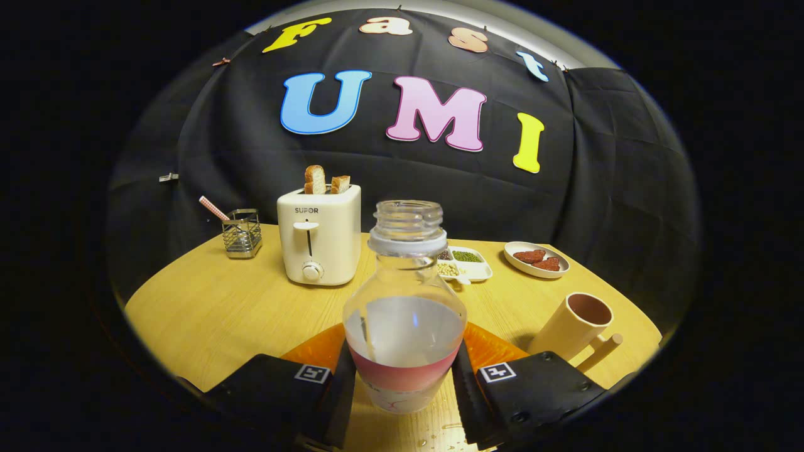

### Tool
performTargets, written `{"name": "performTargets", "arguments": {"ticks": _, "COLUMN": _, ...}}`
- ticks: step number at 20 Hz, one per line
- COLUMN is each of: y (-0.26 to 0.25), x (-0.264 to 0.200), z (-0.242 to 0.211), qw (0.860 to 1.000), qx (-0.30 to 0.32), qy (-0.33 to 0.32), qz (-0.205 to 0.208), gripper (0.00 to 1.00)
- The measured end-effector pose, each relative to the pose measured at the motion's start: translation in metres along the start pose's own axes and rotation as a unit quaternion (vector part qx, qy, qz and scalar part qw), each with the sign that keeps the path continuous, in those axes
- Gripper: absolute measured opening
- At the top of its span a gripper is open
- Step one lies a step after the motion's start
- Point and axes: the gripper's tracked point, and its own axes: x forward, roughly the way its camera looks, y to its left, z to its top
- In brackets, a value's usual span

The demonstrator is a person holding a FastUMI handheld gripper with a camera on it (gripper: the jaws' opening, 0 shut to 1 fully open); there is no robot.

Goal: Take the bottle from table, then pour the juice into the cup, finally place the bottle on the coaster

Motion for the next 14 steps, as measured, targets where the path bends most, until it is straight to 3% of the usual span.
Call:
{"name": "performTargets", "arguments": {"ticks": 6, "y": -0.005, "x": -0.016, "z": 0.031, "qw": 0.992, "qx": 0.125, "qy": 0.003, "qz": 0.014, "gripper": 0.71}}
{"name": "performTargets", "arguments": {"ticks": 11, "y": -0.022, "x": -0.028, "z": 0.048, "qw": 0.969, "qx": 0.243, "qy": 0.024, "qz": 0.016, "gripper": 0.71}}
{"name": "performTargets", "arguments": {"ticks": 14, "y": -0.035, "x": -0.029, "z": 0.052, "qw": 0.947, "qx": 0.319, "qy": 0.035, "qz": 0.016, "gripper": 0.71}}
